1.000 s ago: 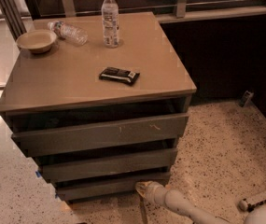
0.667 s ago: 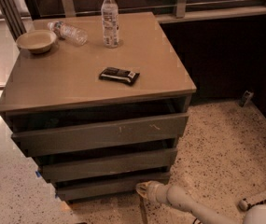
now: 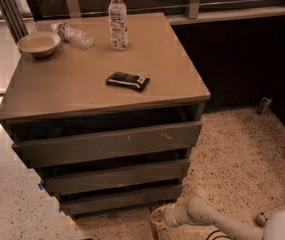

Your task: Close bottom drawer

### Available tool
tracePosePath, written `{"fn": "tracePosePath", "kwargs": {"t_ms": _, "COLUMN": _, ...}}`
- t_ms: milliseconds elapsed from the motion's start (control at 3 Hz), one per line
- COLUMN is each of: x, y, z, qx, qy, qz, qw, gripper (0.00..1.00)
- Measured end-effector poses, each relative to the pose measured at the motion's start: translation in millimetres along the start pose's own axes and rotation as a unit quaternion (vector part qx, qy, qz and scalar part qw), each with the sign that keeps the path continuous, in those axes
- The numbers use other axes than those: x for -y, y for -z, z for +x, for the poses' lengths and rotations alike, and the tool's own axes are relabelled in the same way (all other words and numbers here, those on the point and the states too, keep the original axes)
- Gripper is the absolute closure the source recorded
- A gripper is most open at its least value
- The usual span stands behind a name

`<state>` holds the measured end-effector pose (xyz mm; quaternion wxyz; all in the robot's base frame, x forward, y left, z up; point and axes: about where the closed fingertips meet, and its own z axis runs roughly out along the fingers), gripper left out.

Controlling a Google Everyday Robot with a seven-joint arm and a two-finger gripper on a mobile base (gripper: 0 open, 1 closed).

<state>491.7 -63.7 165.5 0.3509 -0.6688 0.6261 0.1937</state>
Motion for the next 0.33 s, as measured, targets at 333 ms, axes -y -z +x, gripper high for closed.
{"fn": "tracePosePath", "kwargs": {"t_ms": 333, "x": -7.5, "y": -0.5, "z": -2.1, "qx": 0.003, "qy": -0.010, "qz": -0.011, "qw": 0.9999, "gripper": 0.84}}
